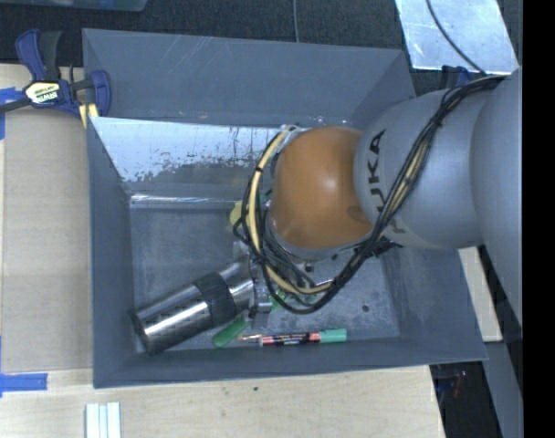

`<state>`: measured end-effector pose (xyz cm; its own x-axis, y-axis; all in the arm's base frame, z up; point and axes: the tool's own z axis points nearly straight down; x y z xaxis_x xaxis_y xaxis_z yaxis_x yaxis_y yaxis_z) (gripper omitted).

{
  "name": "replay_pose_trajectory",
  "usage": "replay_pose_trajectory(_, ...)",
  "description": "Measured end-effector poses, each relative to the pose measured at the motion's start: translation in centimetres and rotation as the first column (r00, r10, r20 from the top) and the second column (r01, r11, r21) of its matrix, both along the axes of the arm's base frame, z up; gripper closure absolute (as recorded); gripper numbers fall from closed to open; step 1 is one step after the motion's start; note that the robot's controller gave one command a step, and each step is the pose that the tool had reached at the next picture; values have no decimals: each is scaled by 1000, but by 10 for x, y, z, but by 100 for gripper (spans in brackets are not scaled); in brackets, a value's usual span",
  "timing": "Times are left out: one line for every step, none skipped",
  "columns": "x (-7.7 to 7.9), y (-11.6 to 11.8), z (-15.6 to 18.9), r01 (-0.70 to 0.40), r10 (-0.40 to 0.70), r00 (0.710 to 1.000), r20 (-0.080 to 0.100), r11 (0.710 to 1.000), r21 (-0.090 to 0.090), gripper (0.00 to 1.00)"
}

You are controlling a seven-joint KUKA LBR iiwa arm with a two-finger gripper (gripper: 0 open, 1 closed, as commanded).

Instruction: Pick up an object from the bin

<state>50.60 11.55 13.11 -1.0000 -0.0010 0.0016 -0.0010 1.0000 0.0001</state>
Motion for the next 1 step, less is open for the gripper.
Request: replay_pose_trajectory(1,0,3,2,-2,1000,5,1000,1,0)
